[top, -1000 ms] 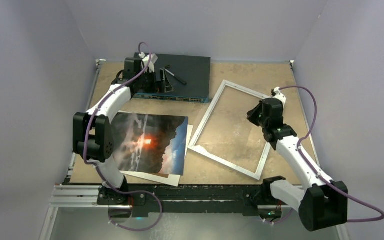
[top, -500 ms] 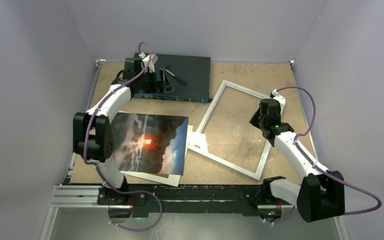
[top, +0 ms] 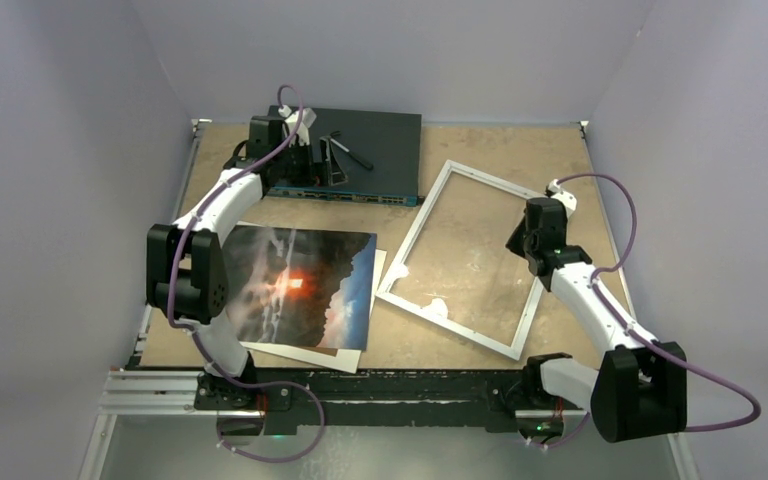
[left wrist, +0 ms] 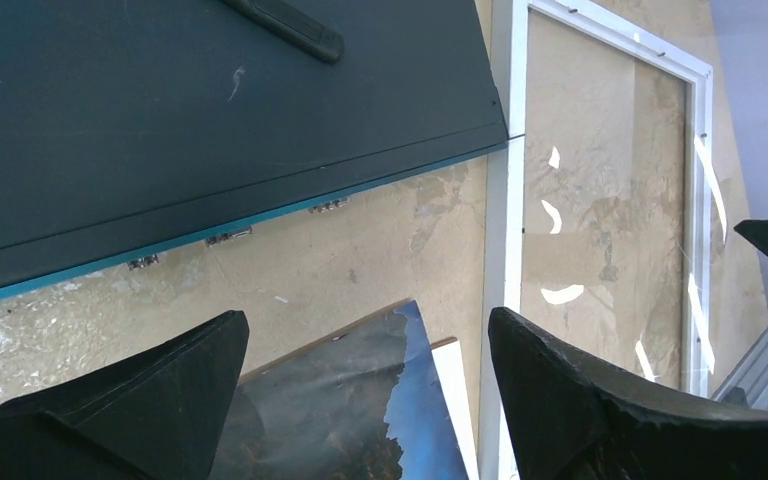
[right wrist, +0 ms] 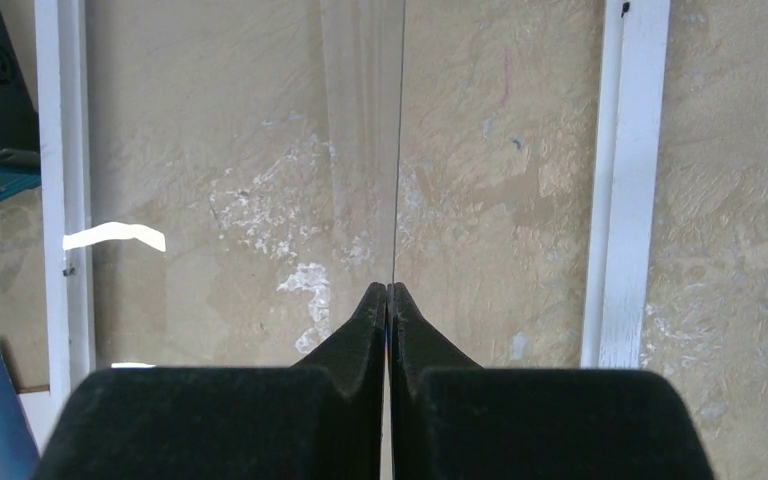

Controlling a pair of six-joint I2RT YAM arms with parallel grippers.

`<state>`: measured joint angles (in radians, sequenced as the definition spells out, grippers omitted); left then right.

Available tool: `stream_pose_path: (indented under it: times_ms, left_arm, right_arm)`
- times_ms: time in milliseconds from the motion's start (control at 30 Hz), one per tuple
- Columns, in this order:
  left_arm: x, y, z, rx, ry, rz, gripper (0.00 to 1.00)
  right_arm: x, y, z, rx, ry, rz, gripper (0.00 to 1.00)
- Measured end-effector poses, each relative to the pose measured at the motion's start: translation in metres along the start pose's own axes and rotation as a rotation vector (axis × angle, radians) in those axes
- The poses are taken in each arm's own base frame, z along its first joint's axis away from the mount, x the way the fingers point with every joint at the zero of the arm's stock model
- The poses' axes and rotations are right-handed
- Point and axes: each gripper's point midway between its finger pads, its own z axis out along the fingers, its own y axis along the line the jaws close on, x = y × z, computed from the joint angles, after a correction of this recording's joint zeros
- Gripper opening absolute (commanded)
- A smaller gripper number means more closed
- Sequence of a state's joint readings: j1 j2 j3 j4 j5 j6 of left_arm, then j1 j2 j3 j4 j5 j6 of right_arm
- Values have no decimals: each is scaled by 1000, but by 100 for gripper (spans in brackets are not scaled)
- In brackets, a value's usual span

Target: Put the photo into the frame

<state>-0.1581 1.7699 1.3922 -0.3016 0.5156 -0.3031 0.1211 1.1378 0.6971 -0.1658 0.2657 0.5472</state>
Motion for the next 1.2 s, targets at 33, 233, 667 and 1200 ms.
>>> stream_pose_path:
  times_ms: [33,233,667,1200]
  left_arm:
    - [0,0,0,1,0,0,87]
    - [8,-2,2,10,19,-4,86]
    - [57,-63,27,113,148,130,81]
    - [142,-101,65,221,349,218,69]
  right_arm:
    - [0,0,0,0,0,-2,0]
    - [-3,-1,1,0,-7,-5,0]
    - [-2,1,4,-5,2,9,0]
    - [8,-3,11,-7,2,30,0]
